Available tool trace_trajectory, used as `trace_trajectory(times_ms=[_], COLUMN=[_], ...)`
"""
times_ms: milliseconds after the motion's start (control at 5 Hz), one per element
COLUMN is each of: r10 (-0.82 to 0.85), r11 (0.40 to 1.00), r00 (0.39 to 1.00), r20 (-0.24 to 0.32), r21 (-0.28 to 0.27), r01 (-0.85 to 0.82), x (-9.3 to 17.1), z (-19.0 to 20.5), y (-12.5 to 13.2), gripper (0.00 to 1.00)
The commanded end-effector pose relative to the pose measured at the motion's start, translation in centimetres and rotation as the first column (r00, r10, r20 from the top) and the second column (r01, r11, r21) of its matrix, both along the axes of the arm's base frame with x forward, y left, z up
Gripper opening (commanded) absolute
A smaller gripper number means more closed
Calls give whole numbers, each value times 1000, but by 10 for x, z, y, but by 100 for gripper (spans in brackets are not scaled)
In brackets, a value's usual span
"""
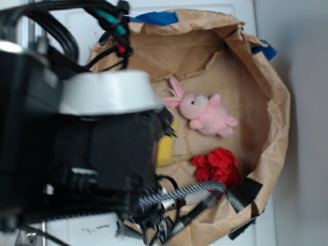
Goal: Grab the green sponge.
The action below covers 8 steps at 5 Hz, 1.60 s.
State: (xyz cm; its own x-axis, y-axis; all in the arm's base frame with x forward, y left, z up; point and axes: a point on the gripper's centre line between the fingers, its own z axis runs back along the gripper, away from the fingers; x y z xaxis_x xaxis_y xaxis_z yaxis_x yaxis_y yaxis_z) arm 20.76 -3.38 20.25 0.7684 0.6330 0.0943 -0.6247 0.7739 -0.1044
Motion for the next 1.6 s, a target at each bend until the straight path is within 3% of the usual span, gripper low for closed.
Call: trace_trajectory(times_ms=[0,200,400,600,800,1400], r10=[438,509,509,531,537,537], r11=[898,861,861,847,842,842], r00=[899,861,860,846,838,838], r20=[-21,-24,-21,-50,-93,-93], r21=[-24,-5,14,59,13,13], r01=[-438,-509,-509,-528,-539,-539], x=[4,16,26,30,30,30], z=[10,1,-21,-41,-42,-42], y=[9,17,26,37,37,37], gripper=[100,100,100,100,100,100])
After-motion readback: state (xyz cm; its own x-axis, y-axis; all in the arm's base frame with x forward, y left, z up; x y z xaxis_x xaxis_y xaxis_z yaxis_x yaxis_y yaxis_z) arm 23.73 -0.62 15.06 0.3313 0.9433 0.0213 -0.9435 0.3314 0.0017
